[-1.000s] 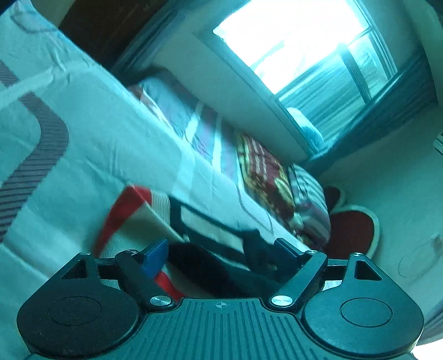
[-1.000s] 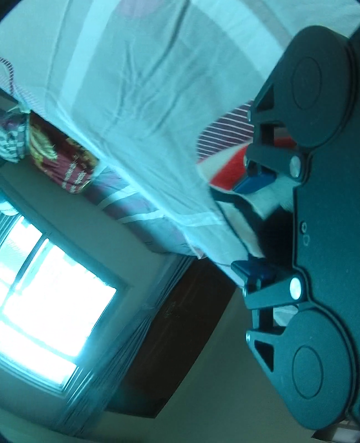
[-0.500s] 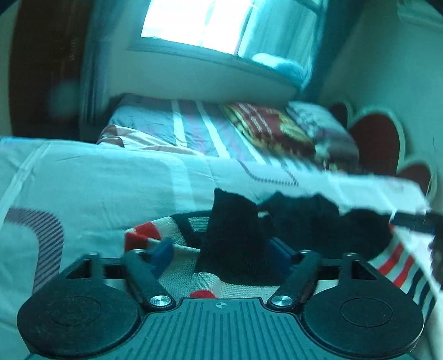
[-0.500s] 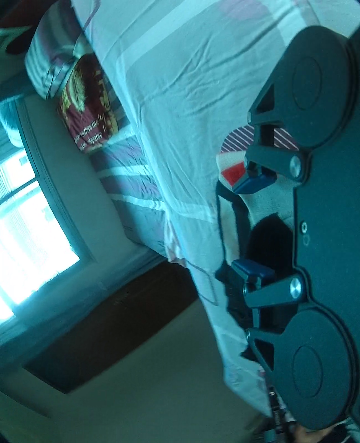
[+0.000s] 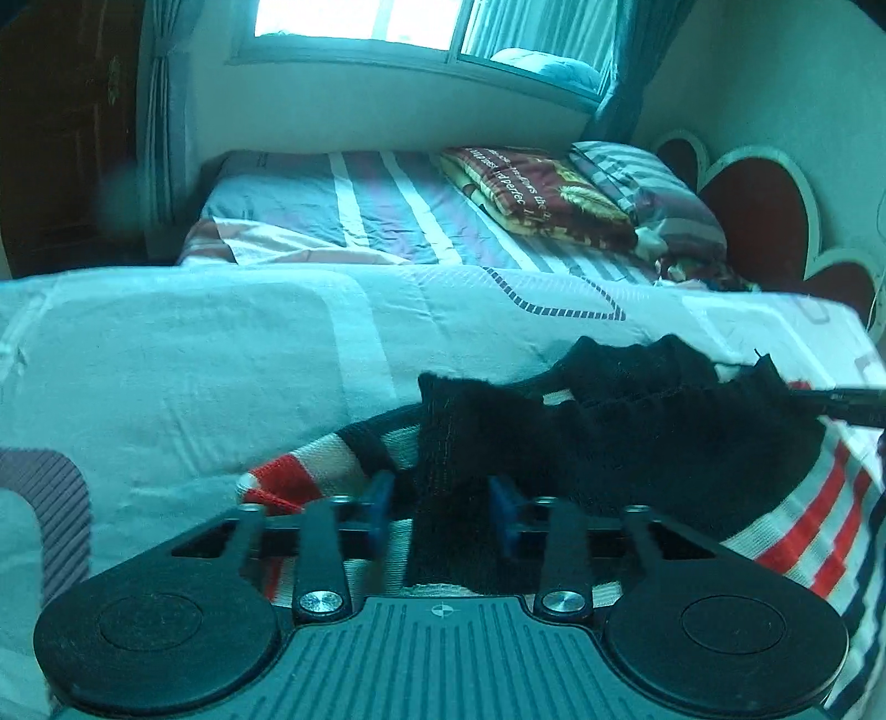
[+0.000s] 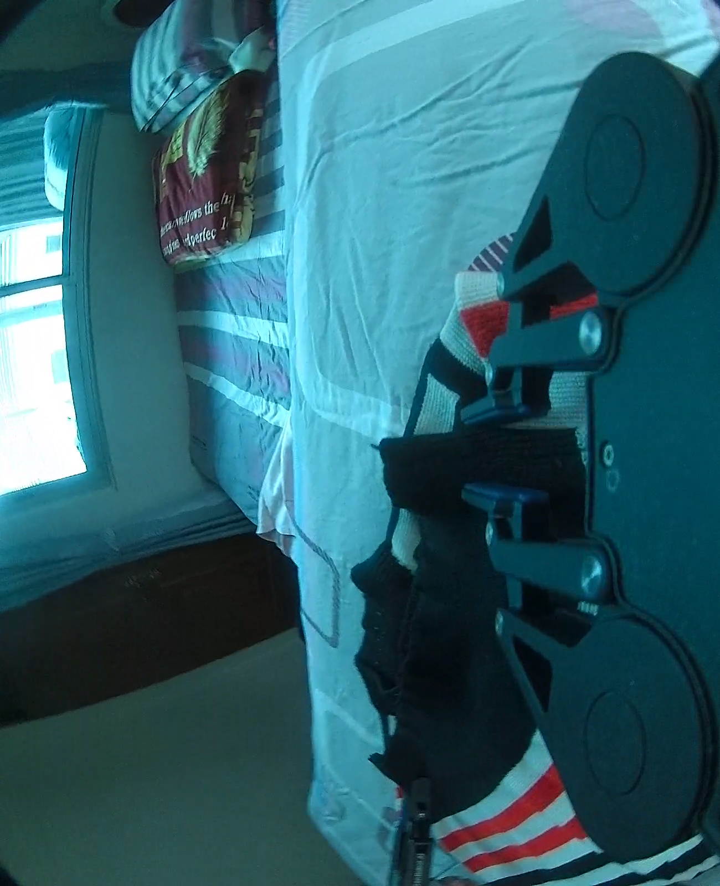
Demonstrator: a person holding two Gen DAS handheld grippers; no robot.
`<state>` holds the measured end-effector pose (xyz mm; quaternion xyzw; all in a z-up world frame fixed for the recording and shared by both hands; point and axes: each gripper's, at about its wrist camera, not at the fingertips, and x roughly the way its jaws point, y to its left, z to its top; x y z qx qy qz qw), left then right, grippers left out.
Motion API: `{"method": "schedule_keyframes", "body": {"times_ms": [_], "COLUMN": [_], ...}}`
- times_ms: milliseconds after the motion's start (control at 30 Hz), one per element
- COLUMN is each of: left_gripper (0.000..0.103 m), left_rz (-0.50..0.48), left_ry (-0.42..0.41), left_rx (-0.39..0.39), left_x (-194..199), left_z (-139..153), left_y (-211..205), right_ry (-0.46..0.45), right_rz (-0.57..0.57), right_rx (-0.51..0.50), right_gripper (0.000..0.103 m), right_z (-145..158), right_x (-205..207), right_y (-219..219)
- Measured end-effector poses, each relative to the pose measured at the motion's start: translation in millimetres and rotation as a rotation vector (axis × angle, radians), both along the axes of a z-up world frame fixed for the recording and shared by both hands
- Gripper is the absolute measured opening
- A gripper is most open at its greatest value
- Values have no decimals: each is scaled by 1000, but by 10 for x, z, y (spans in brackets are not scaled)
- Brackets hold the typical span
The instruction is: Fold small clothes
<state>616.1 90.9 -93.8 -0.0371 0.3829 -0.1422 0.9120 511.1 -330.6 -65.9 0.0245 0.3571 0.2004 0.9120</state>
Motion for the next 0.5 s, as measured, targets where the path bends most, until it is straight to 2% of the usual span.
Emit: {"method": "schedule_keyframes", "body": {"times_ms": [67,133,167,233,367,500], "left_gripper": [12,12,12,11,8,8], "left_rz": [6,15,17,17,36,67], "left_ry": [-18,-30,-36,-52,-96,-131], "left_rx": [-15,-22,-17,3,-8,-20], "left_x": [-32,-62,-68,-91,-167,-247], "left_z": [12,12,2,1,50,102], "left_y": [39,52,45,16,51,136], "right_ry": [-11,3,8,0,-70,-142], "right_rz": [18,29,27,23,-15,-58], "right_rx": [-34,-49,-58,-75,-99,-66], "right_gripper": [22,26,25,6,5,5], "right_z": [10,-2,-12,-9,33,126], "right_x": [18,53,68,63,-19,-99], "right_y": [66,102,121,166,185,79]}}
